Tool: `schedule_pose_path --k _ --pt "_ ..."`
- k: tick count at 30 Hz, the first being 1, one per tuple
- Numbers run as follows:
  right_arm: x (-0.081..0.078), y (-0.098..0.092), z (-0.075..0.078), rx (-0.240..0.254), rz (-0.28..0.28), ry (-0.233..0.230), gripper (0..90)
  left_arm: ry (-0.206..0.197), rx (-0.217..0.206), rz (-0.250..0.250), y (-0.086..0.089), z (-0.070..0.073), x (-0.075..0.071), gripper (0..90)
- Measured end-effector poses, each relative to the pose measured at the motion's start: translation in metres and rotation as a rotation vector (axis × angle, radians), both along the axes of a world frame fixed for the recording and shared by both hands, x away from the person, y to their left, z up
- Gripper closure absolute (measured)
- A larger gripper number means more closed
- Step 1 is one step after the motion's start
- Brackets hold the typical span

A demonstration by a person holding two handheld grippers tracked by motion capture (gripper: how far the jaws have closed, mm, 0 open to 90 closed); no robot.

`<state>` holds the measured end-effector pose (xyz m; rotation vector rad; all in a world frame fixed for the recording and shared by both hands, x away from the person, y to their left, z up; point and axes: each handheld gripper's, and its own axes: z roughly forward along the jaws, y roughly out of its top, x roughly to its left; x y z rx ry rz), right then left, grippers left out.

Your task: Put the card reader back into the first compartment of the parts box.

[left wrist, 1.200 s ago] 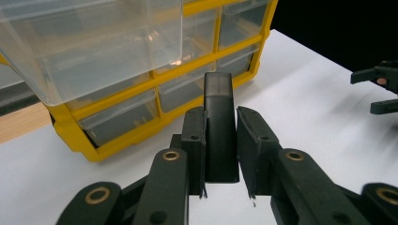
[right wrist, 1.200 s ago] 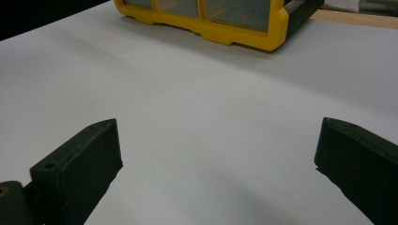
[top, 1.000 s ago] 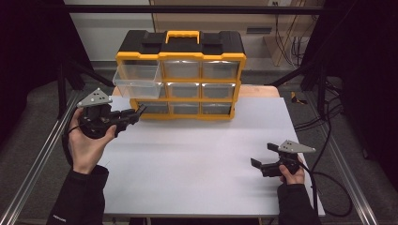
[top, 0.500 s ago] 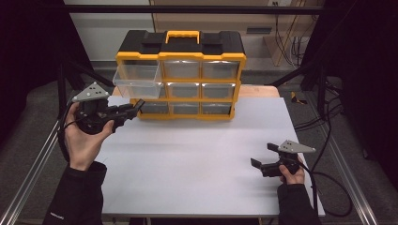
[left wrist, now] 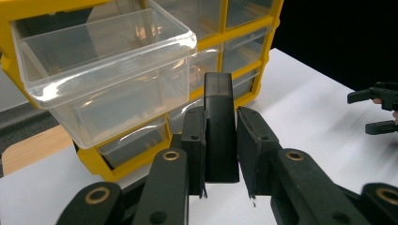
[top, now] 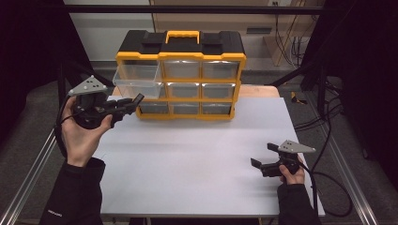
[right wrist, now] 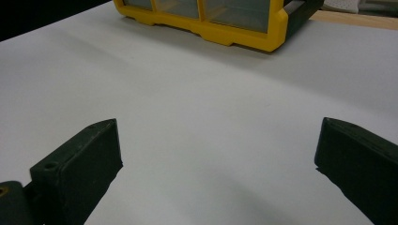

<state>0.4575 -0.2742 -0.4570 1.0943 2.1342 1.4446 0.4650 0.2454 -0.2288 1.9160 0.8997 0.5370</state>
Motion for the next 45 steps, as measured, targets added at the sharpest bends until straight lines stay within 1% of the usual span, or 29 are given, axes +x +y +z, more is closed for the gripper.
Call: schedule_pose_path --k 4,10,20,36,45 --pt "0.000 0.000 0.000 0.000 0.000 0.000 1.1 -0.002 0.007 0.011 -0.001 0.004 0.001 72.8" --pt "0.000 0.000 0.000 0.000 0.001 -0.001 1.1 -0.003 0.005 0.014 -0.001 0.010 0.004 72.8" --pt "0.000 0.000 0.000 0.001 0.001 0.001 1.1 0.009 0.000 0.025 0.001 0.016 0.014 72.8" --pt "0.000 0.000 0.000 0.001 0.001 -0.001 1.1 0.005 0.008 0.038 -0.001 0.028 0.025 72.8" --pt "0.000 0.000 0.000 0.001 0.000 0.001 1.1 0.007 0.002 0.054 -0.001 0.033 0.033 72.7"
